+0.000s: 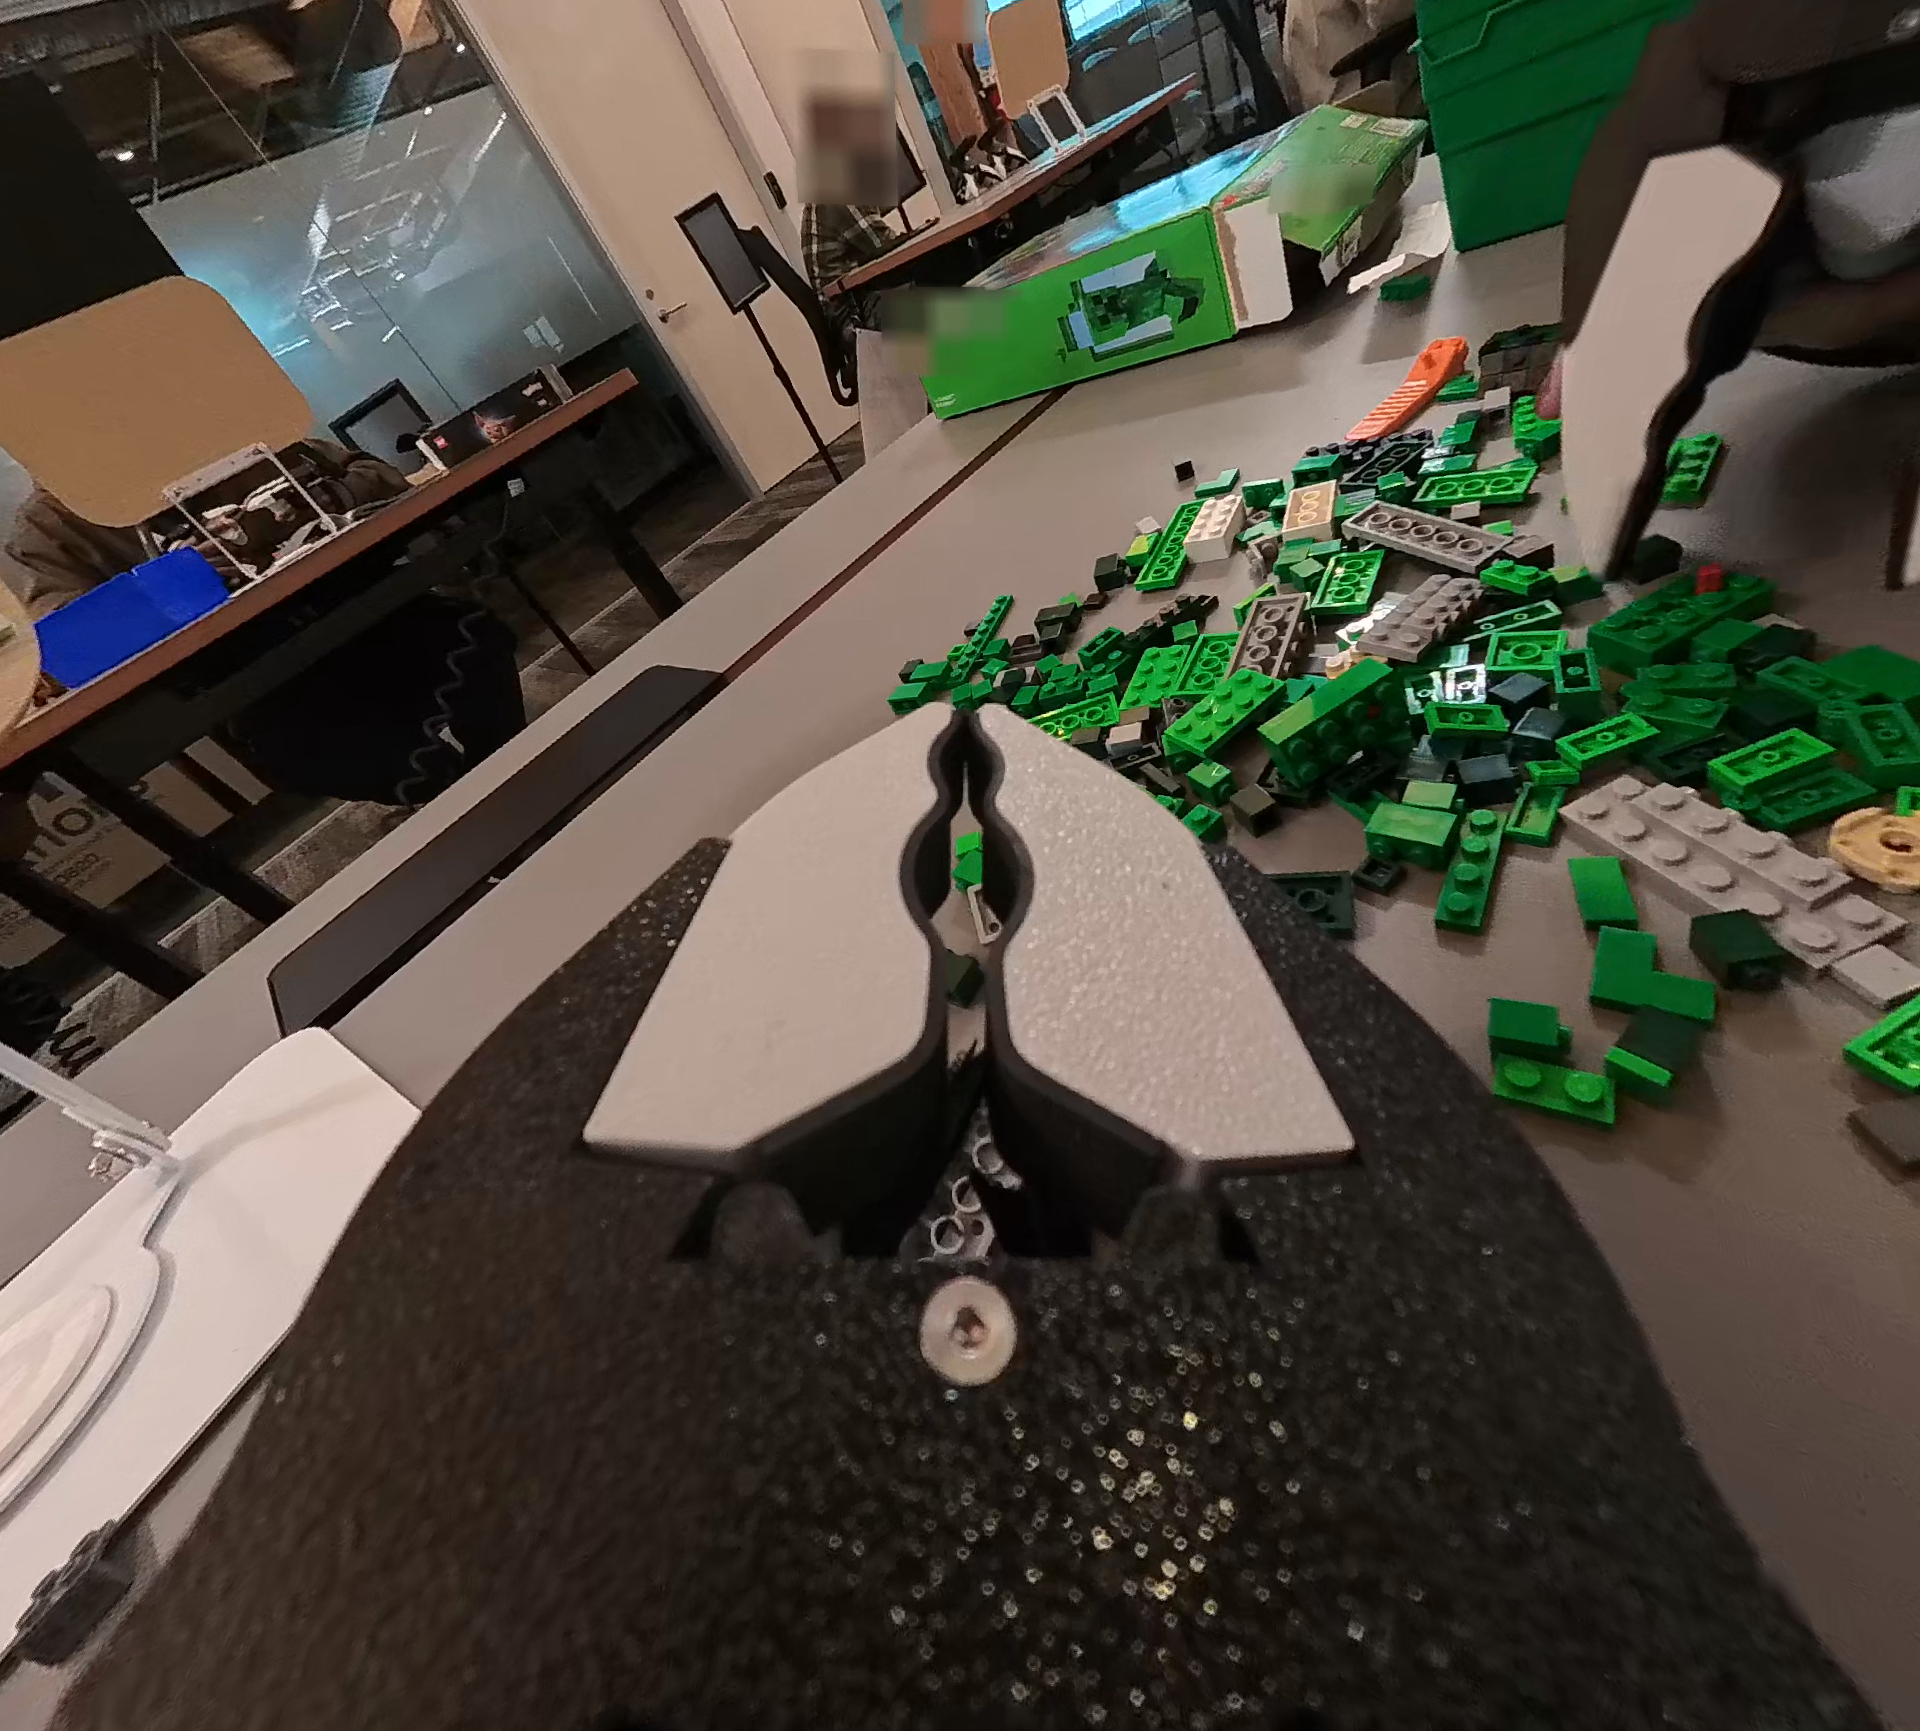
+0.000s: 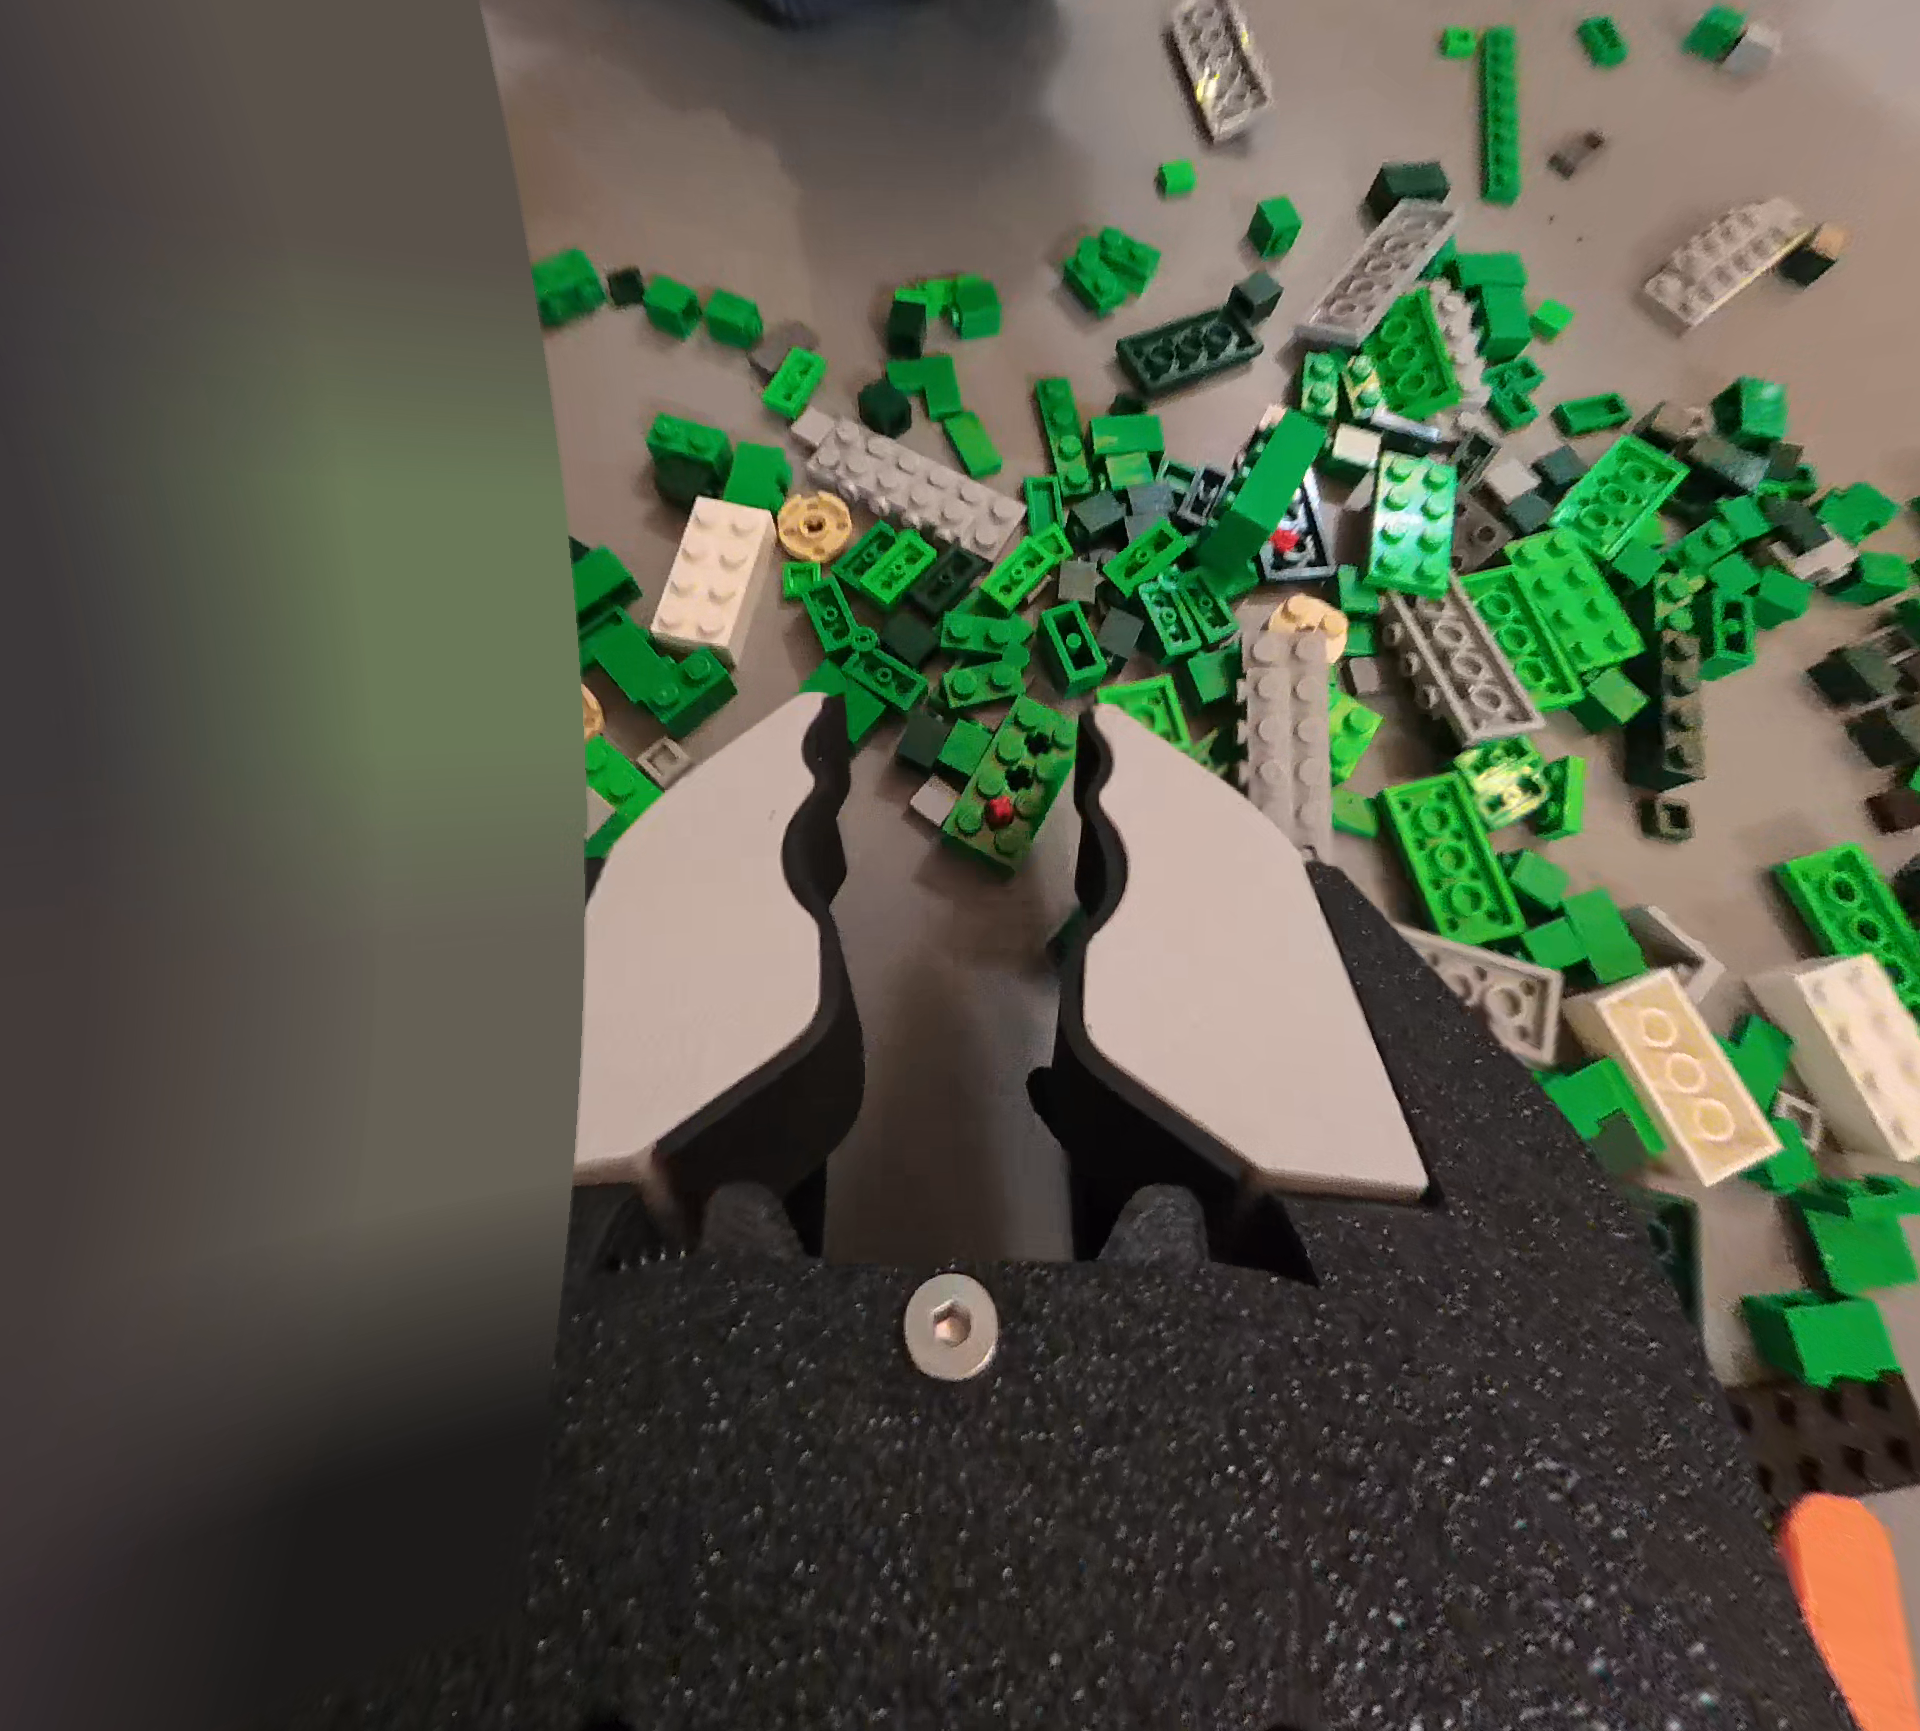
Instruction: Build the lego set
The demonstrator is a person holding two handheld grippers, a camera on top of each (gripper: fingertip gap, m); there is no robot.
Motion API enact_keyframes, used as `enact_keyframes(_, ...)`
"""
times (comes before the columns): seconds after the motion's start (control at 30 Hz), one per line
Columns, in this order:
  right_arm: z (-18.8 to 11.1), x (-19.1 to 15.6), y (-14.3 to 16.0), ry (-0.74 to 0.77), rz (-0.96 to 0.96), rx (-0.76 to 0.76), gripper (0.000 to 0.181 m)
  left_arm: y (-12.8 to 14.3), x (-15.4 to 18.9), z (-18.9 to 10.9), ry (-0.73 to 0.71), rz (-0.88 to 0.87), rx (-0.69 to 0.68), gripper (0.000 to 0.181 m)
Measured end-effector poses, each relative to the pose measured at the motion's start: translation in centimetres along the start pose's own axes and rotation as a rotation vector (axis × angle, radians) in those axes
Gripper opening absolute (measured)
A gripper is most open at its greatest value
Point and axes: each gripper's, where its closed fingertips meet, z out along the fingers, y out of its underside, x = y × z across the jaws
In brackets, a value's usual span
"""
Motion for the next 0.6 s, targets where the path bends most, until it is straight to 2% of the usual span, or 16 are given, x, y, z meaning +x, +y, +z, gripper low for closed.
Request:
enact_keyframes(0.03,0.1,0.1,0.5,0.0,0.011,-0.026,0.042,0.0,0.0,0.0,0.0,0.0,0.0,0.0)
enact_keyframes(0.13,0.2,0.5,1.6,0.016,0.028,-0.077,0.039,0.0,0.1,0.0,0.002,0.003,-0.002,0.0)
enact_keyframes(0.3,0.1,0.9,1.9,0.039,0.018,-0.097,0.019,0.0,0.1,0.0,0.004,0.005,-0.002,0.0)
enact_keyframes(0.6,-1.1,3.1,1.5,0.18,0.002,-0.071,0.018,0.0,0.1,0.0,0.006,0.008,-0.003,0.0)
